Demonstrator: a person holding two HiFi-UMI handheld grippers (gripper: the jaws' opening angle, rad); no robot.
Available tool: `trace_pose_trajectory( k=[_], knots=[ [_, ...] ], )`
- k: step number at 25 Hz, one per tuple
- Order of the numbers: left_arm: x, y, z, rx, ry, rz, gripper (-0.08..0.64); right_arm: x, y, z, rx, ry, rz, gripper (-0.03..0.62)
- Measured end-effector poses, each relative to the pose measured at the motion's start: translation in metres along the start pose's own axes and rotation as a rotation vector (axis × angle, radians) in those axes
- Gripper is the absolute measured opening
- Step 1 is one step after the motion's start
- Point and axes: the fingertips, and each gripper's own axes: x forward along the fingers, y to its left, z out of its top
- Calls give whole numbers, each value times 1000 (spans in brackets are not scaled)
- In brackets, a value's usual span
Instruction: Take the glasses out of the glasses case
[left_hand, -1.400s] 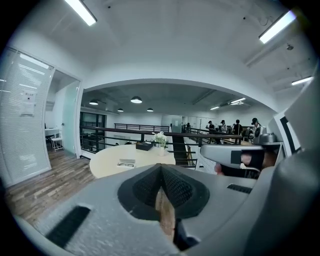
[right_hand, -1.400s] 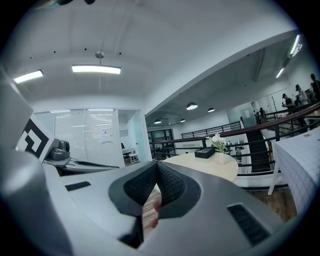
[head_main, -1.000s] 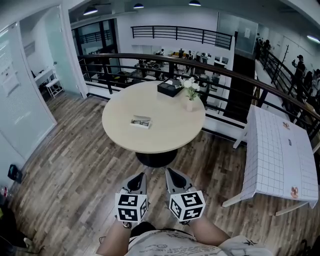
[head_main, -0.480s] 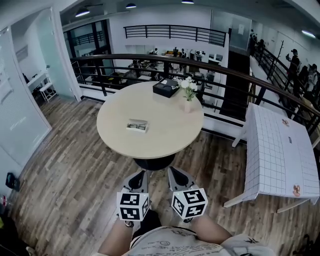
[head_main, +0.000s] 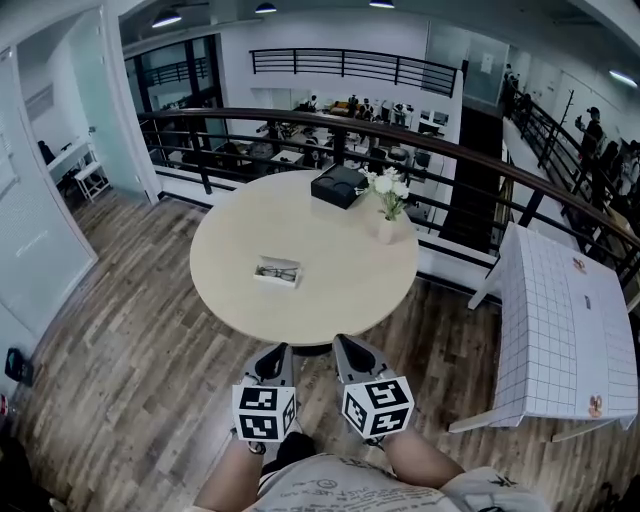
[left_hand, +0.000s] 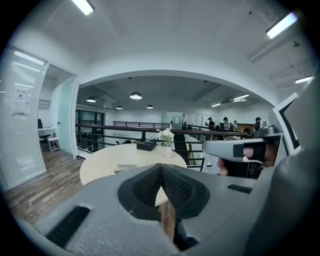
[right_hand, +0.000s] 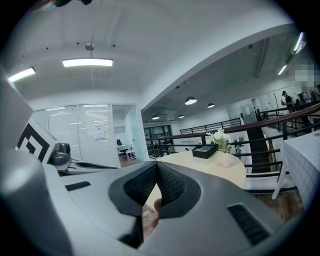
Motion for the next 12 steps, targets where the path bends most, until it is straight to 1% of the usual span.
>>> trace_pose_trajectory(
  k=[5,12],
  knots=[
    [18,39,8,24,25,-2,9,45,15,13,3,-2,7,12],
    [76,93,42,55,19,-5,9,126,2,33,13,-4,4,12]
  ],
)
